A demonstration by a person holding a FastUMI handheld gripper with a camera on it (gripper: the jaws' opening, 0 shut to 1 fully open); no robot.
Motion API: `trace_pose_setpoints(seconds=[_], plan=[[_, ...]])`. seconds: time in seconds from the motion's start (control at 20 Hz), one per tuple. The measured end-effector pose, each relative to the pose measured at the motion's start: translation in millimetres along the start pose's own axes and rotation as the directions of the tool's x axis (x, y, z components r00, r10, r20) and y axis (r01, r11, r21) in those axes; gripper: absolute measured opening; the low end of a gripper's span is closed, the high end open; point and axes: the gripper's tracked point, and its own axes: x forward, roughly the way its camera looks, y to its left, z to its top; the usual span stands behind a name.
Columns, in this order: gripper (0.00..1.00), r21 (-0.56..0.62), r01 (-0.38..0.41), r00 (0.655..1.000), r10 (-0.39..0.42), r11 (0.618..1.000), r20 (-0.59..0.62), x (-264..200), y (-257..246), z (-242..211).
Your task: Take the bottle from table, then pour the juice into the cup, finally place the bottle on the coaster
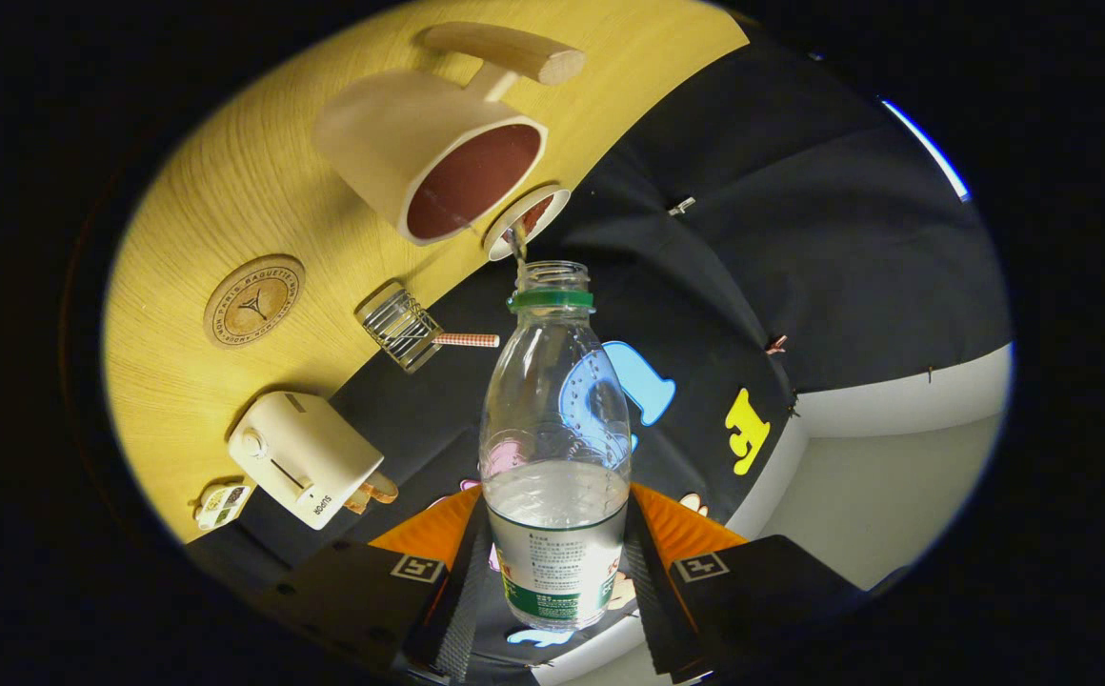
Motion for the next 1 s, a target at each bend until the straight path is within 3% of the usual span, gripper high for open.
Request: trace_pose_setpoints(seconds=[0.15,0.3,0.4,0.5,0.65,0.75,1.0], plan=[[0.72,0.036,-0.014,1.000,0.014,0.999,0.007,-4.1,4.2,2.6],[0.72,0.151,-0.066,0.998,0.066,0.986,0.006,-3.8,21.9,6.1],[0.72,0.282,-0.090,0.996,0.094,0.955,-0.001,-7.5,34.9,7.4],[0.72,0.443,-0.117,0.991,0.133,0.889,-0.005,-10.7,46.5,10.5],[0.72,0.654,-0.176,0.977,0.212,0.736,0.025,-14.6,66.6,20.7],[0.73,0.771,-0.200,0.966,0.252,0.604,0.054,-18.4,75.9,27.8],[0.73,0.974,-0.176,0.945,0.300,0.140,0.128,-26.1,86.2,40.6]])
